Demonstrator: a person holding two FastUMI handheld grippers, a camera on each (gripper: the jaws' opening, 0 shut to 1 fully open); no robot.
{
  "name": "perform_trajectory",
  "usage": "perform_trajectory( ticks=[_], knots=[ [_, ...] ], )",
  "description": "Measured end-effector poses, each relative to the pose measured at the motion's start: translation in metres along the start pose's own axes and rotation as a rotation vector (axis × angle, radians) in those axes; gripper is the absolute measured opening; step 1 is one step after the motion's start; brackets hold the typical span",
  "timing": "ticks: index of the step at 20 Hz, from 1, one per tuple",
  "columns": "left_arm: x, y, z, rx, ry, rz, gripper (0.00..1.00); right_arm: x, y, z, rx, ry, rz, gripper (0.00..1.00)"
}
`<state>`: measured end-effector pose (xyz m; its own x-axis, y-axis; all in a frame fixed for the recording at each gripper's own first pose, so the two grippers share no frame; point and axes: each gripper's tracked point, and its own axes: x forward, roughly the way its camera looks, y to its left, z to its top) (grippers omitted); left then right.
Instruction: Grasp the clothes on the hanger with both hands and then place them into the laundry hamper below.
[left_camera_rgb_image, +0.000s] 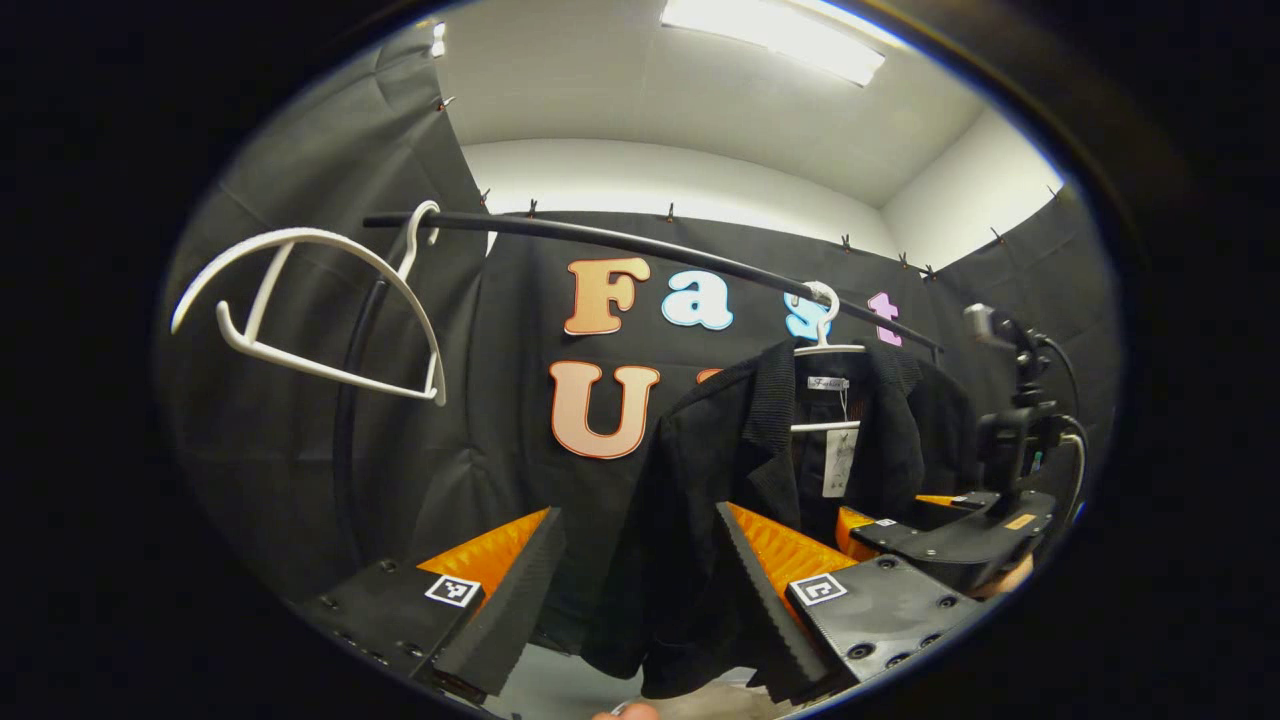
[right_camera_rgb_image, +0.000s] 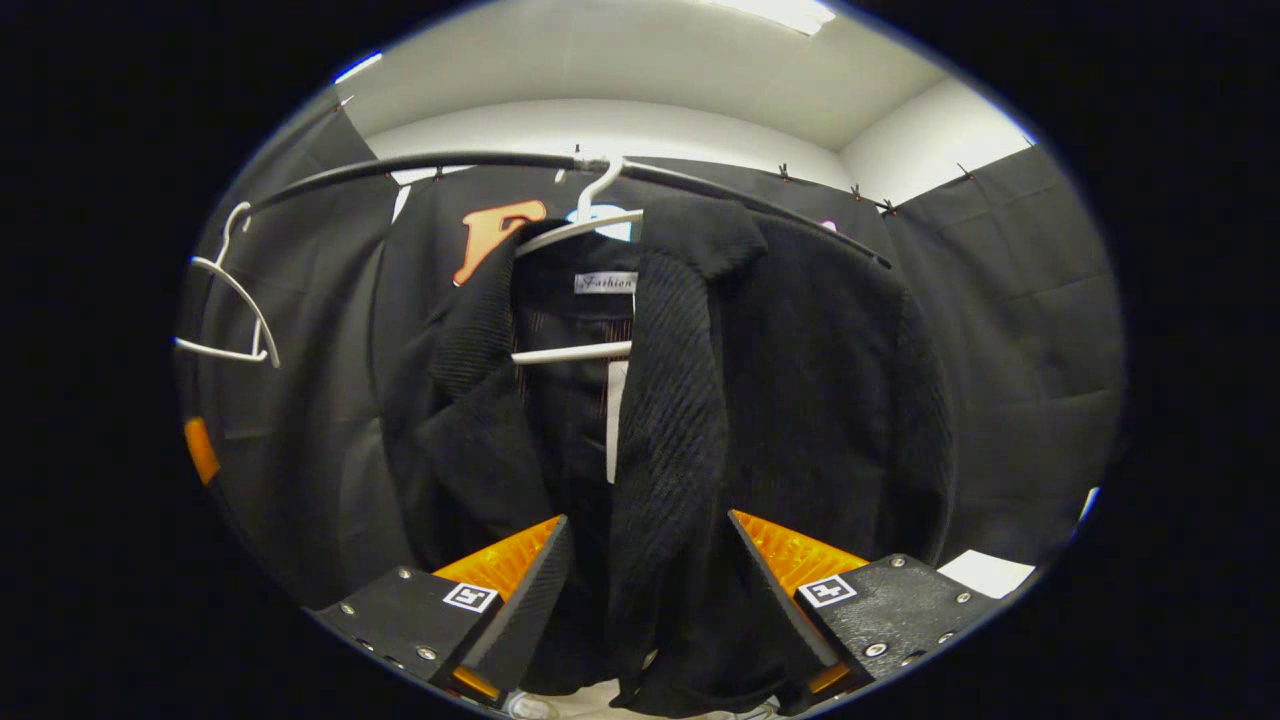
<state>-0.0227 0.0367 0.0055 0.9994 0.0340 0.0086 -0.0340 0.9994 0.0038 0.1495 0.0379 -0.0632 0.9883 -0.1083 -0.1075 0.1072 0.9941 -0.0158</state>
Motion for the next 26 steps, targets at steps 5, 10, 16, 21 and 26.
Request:
perform_trajectory(
  ticks=[5,10,16,21,26],
  knots=[
    [0.004,0.004,-0.001,-0.006,-0.002,-0.009,0.96,0.016,-0.041,-0.011,-0.073,0.013,-0.136,0.99],
    [0.015,-0.003,-0.012,-0.019,0.015,-0.05,0.96,0.02,-0.075,-0.017,-0.117,0.036,-0.176,0.63],
    [0.042,-0.067,-0.037,-0.101,0.064,-0.21,0.97,-0.021,-0.101,-0.006,-0.058,0.022,-0.156,0.2],
    [0.088,-0.137,-0.066,-0.113,0.097,-0.274,0.96,-0.057,-0.104,0.02,-0.073,-0.022,-0.092,0.09],
    [0.136,-0.174,-0.094,-0.056,0.091,-0.215,1.0,-0.069,-0.101,0.033,-0.08,-0.04,-0.033,0.08]
  ],
)
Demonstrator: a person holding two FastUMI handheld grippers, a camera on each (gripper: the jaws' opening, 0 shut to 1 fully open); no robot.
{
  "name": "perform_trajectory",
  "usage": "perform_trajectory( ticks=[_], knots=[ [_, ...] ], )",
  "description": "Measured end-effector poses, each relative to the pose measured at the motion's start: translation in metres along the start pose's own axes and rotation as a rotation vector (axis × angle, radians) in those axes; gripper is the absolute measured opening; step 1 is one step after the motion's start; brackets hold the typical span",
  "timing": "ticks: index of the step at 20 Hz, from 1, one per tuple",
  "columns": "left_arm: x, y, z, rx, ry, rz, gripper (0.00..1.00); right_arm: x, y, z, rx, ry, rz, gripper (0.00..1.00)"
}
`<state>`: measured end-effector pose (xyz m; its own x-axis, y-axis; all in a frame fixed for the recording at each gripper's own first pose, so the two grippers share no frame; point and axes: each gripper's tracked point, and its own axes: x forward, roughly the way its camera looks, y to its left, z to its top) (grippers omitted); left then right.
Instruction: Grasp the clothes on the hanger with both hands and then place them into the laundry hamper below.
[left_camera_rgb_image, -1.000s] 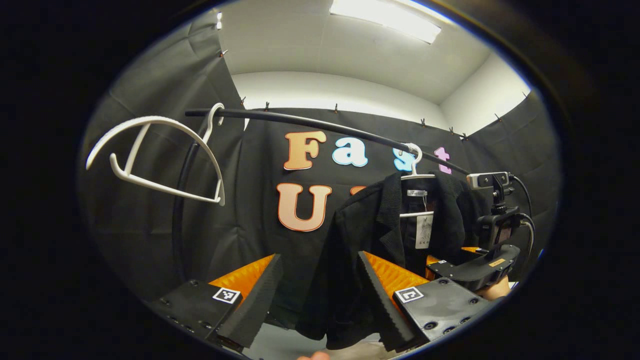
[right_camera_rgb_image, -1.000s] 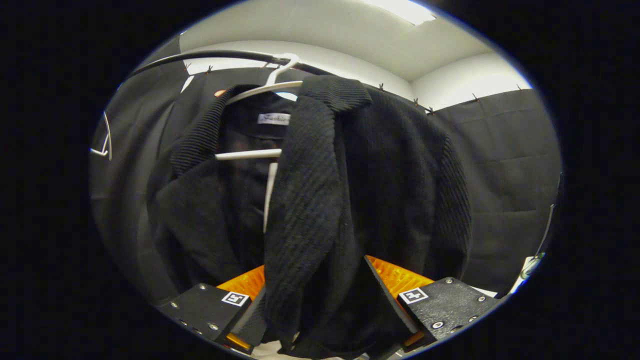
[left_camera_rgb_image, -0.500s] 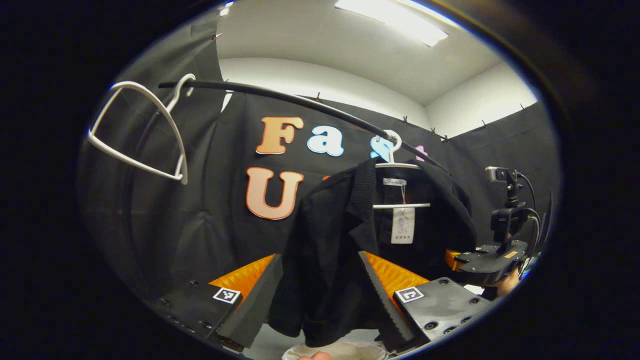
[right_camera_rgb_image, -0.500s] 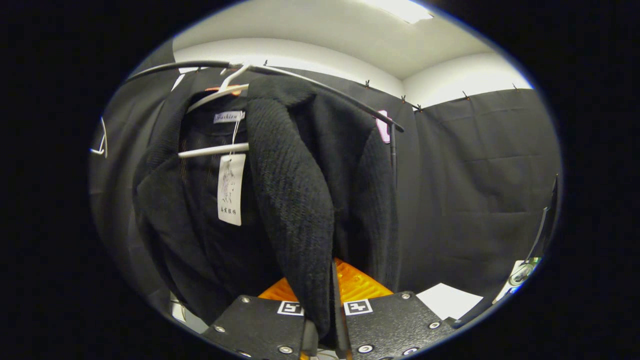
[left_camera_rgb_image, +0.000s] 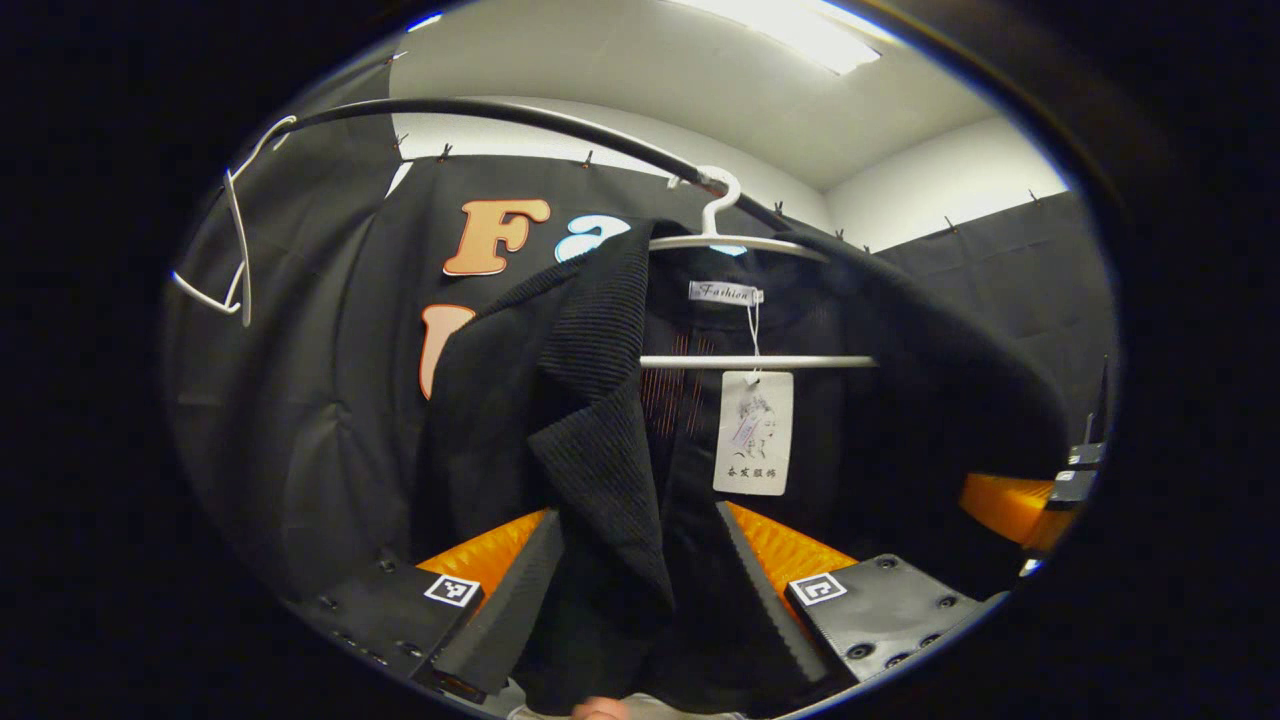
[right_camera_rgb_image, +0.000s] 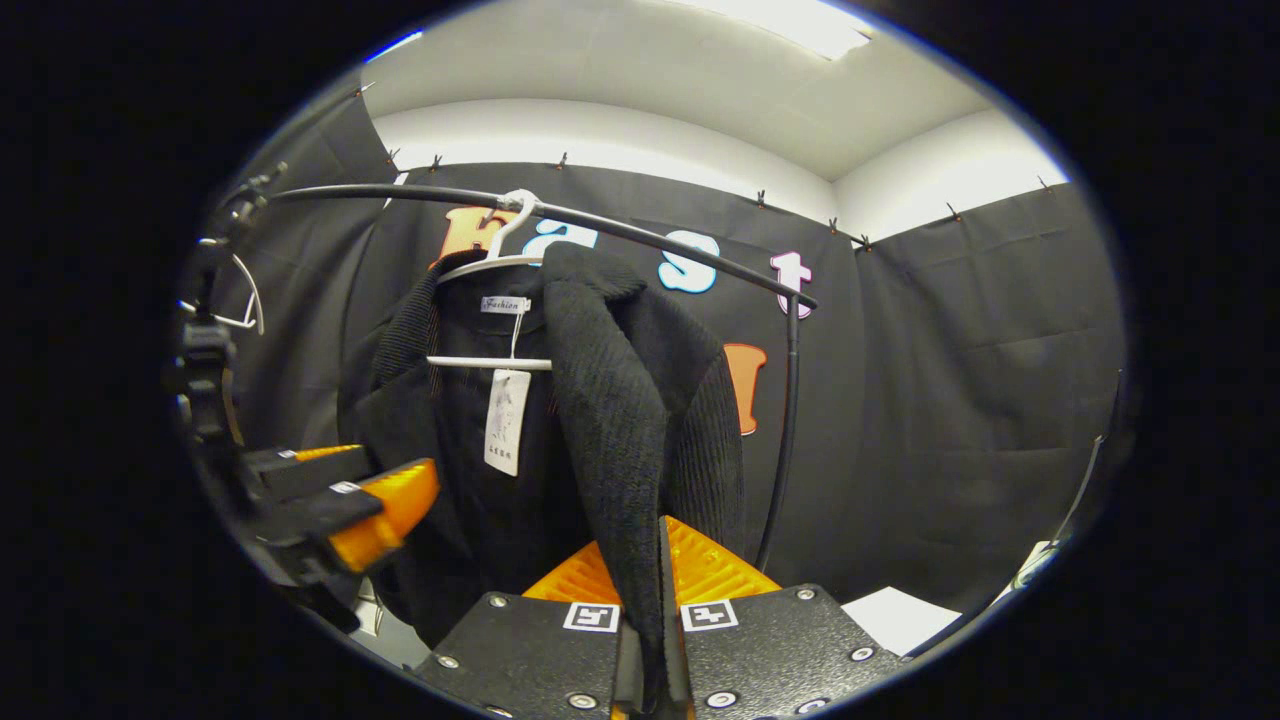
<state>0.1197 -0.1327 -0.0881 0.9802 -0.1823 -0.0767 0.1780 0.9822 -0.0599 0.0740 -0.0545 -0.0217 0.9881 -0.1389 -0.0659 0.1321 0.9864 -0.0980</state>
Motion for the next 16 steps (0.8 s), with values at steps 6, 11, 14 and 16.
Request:
perform_trajectory(
  ticks=[6,11,14,16],
  knots=[
    [0.043,0.022,-0.012,0.151,-0.041,0.158,0.93,-0.004,-0.001,0.004,0.009,-0.017,0.041,0.07],
    [0.036,0.072,0.0,0.157,-0.057,0.251,0.96,0.0,-0.002,0.003,0.015,-0.02,0.062,0.08],
    [0.021,0.104,0.006,0.134,-0.05,0.261,0.73,-0.003,0.0,0.001,0.012,-0.016,0.073,0.08],
    [0.01,0.12,0.014,0.133,-0.052,0.256,0.51,-0.006,0.002,0.001,0.017,-0.017,0.083,0.08]
  ],
)
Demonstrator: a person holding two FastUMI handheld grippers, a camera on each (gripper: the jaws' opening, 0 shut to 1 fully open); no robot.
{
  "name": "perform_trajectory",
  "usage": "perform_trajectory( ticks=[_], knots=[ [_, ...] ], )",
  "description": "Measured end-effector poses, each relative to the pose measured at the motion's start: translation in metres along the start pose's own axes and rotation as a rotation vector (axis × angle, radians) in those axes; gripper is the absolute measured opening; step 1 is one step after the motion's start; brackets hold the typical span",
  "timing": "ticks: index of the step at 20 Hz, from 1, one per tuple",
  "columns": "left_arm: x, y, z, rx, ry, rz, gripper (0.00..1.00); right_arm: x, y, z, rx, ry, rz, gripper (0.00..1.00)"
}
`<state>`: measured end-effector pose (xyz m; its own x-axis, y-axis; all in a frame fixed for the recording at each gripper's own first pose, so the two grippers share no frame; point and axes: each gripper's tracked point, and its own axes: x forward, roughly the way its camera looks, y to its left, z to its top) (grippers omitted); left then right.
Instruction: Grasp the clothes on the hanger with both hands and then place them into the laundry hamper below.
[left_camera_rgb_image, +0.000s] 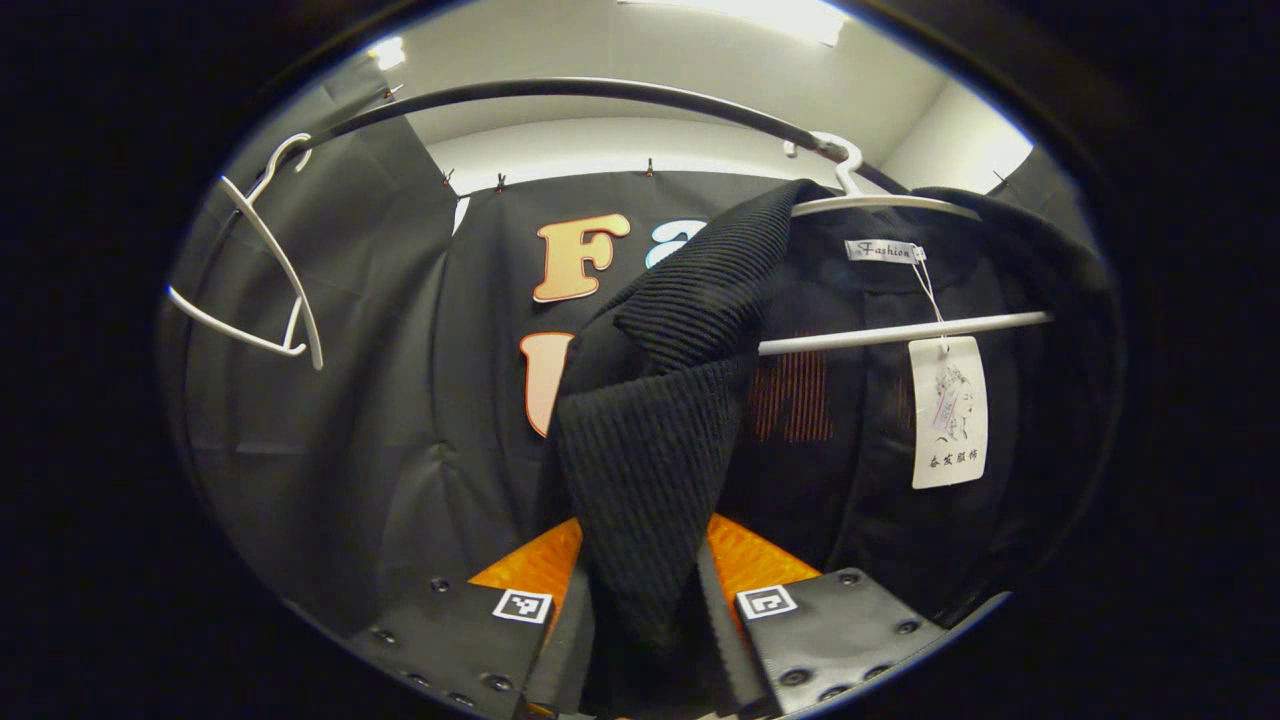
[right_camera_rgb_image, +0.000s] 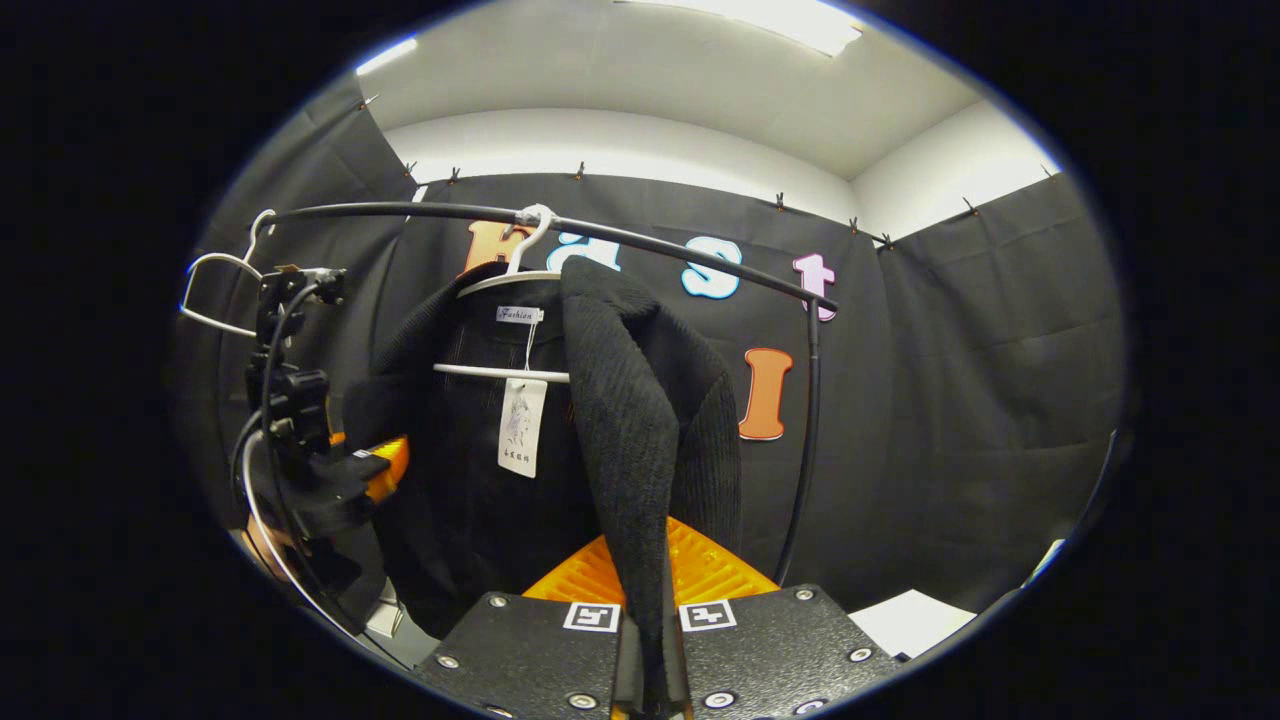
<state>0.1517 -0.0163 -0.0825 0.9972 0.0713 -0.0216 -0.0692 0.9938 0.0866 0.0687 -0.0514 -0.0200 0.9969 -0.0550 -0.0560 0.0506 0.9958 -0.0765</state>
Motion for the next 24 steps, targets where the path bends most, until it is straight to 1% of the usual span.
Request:
perform_trajectory(
  ticks=[1,2,3,4,5,6,7,9,10,11,13,16,17,20,21,22,24],
  knots=[
    [-0.004,0.008,0.006,0.004,-0.008,-0.003,0.41,0.0,0.001,0.002,0.0,-0.007,0.003,0.07],
    [-0.007,0.01,0.011,0.004,-0.01,-0.026,0.32,-0.001,0.001,0.005,-0.002,-0.022,0.0,0.08],
    [-0.009,0.01,0.012,-0.01,0.0,-0.057,0.12,-0.003,-0.001,0.011,-0.007,-0.043,-0.008,0.08],
    [-0.012,0.006,0.013,-0.041,0.019,-0.1,0.15,-0.003,-0.006,0.016,-0.02,-0.066,-0.035,0.07],
    [-0.016,0.006,0.015,-0.074,0.029,-0.12,0.15,-0.006,-0.012,0.02,-0.039,-0.09,-0.068,0.07],
    [-0.017,0.011,0.018,-0.099,0.033,-0.126,0.13,-0.008,-0.013,0.025,-0.062,-0.11,-0.08,0.06],
    [-0.019,0.019,0.022,-0.112,0.034,-0.109,0.15,-0.011,-0.013,0.029,-0.078,-0.12,-0.096,0.05],
    [-0.024,0.037,0.037,-0.117,0.014,-0.042,0.15,-0.014,-0.005,0.032,-0.053,-0.111,-0.059,0.04],
    [-0.028,0.037,0.047,-0.119,0.0,-0.032,0.13,-0.017,-0.004,0.036,-0.032,-0.116,-0.047,0.04],
    [-0.03,0.038,0.058,-0.118,-0.016,-0.034,0.12,-0.019,-0.008,0.043,-0.024,-0.126,-0.053,0.03],
    [-0.03,0.042,0.079,-0.108,-0.062,-0.048,0.13,-0.022,-0.017,0.055,-0.038,-0.148,-0.074,0.02],
    [-0.033,0.025,0.09,-0.075,-0.064,-0.132,0.13,-0.021,-0.03,0.077,-0.086,-0.187,-0.1,0.02],
    [-0.036,0.024,0.098,-0.071,-0.081,-0.136,0.13,-0.021,-0.036,0.086,-0.112,-0.198,-0.11,0.02],
    [-0.037,0.031,0.114,-0.033,-0.103,-0.091,0.12,-0.013,-0.055,0.127,-0.132,-0.246,-0.122,0.02],
    [-0.035,0.029,0.113,-0.015,-0.095,-0.084,0.1,-0.007,-0.065,0.139,-0.145,-0.256,-0.132,0.02],
    [-0.037,0.026,0.114,-0.002,-0.099,-0.088,0.12,0.0,-0.075,0.15,-0.164,-0.265,-0.151,0.02],
    [-0.037,0.026,0.115,0.004,-0.102,-0.09,0.12,0.016,-0.093,0.174,-0.203,-0.278,-0.189,0.02]
  ],
)
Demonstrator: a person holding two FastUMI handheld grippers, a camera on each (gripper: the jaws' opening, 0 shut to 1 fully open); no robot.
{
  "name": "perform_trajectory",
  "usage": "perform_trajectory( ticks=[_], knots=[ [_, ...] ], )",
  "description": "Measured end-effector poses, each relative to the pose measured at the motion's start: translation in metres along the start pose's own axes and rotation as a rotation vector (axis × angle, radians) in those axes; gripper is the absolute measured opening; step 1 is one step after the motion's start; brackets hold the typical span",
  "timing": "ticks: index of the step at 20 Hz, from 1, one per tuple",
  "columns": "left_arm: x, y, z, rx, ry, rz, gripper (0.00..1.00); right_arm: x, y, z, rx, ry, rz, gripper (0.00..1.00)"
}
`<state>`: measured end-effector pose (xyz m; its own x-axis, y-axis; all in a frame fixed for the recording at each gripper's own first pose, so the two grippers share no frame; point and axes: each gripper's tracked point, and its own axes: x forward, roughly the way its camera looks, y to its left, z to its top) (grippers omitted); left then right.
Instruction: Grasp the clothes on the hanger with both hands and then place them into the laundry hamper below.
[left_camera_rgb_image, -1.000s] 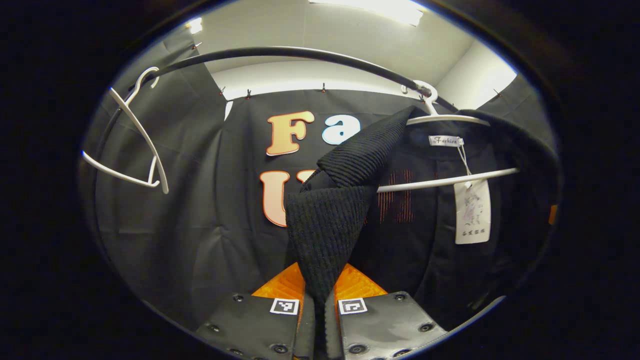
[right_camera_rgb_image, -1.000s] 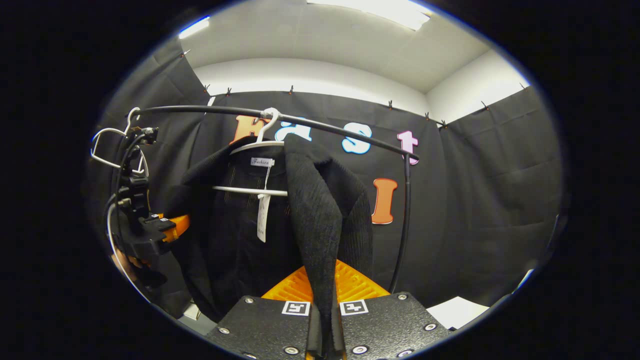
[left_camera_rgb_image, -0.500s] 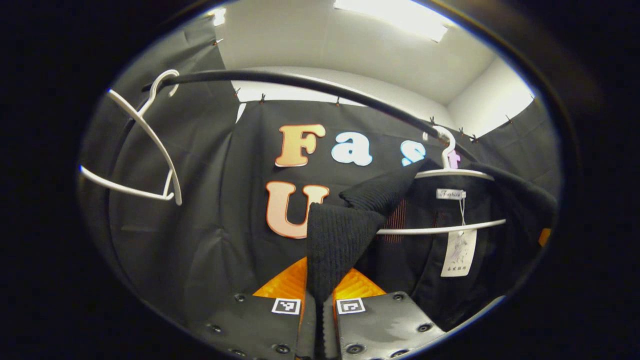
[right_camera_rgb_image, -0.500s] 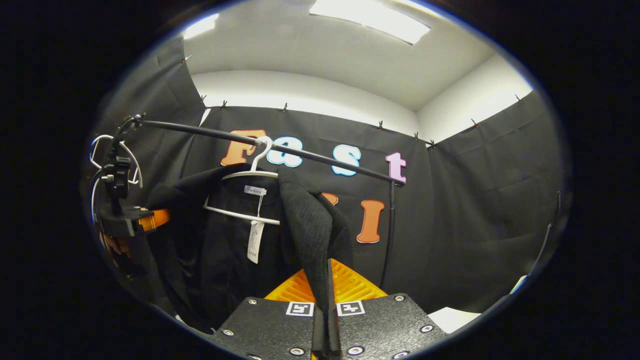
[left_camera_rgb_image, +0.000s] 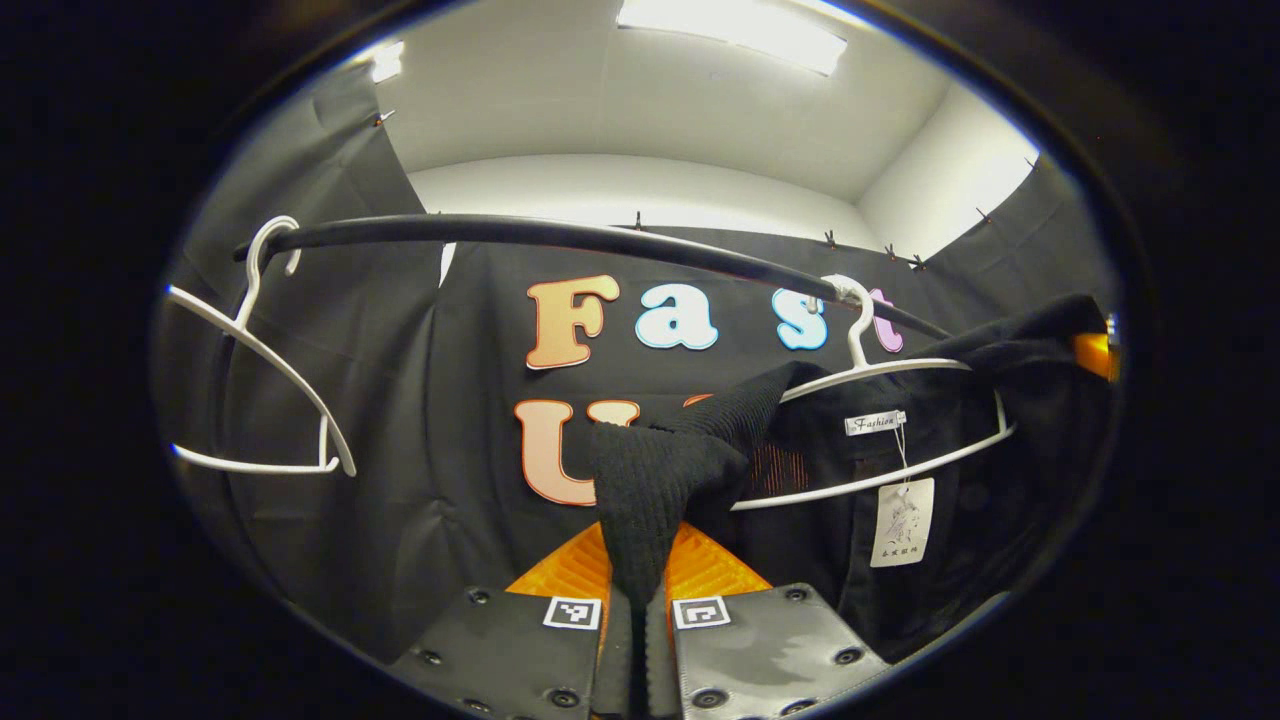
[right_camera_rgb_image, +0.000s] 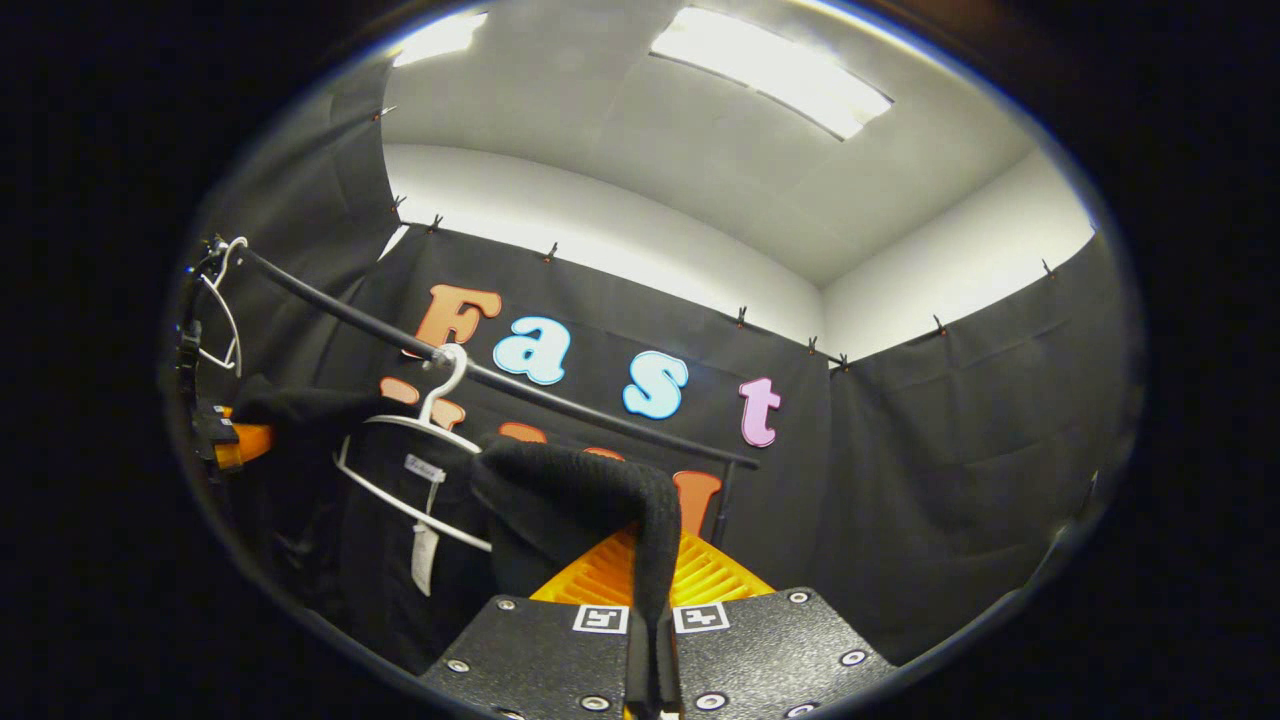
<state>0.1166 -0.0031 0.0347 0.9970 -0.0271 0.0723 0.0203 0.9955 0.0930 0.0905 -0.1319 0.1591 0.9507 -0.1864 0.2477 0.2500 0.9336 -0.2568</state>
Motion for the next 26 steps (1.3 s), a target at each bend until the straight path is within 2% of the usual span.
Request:
perform_trajectory(
  ticks=[2,4,9,10,13,15,17,19,26],
  knots=[
    [-0.004,0.005,0.0,-0.008,-0.004,-0.004,0.15,0.026,-0.016,0.014,-0.025,-0.012,-0.032,0.02],
    [-0.001,0.006,0.002,-0.012,-0.005,-0.001,0.12,0.051,-0.025,0.02,-0.047,-0.016,-0.053,0.02],
    [0.002,0.009,0.007,-0.014,-0.008,-0.001,0.15,0.098,-0.026,-0.016,-0.098,0.054,-0.062,0.02],
    [0.003,0.009,0.006,-0.018,-0.008,0.0,0.12,0.101,-0.024,-0.029,-0.09,0.077,-0.057,0.02],
    [0.009,0.014,0.011,-0.012,-0.017,0.022,0.12,0.094,-0.018,-0.061,-0.042,0.134,-0.043,0.02],
    [0.028,0.023,0.023,-0.002,-0.027,0.031,0.12,0.086,-0.014,-0.081,-0.051,0.164,-0.036,0.02],
    [0.059,0.047,0.039,0.009,-0.055,0.078,0.12,0.076,-0.005,-0.094,-0.029,0.184,-0.019,0.02],
    [0.071,0.064,0.05,0.009,-0.082,0.121,0.12,0.064,0.004,-0.105,-0.006,0.201,-0.001,0.02],
    [0.102,0.091,0.01,0.033,0.021,0.191,0.12,0.031,0.048,-0.13,0.068,0.239,0.087,0.02]
  ],
)
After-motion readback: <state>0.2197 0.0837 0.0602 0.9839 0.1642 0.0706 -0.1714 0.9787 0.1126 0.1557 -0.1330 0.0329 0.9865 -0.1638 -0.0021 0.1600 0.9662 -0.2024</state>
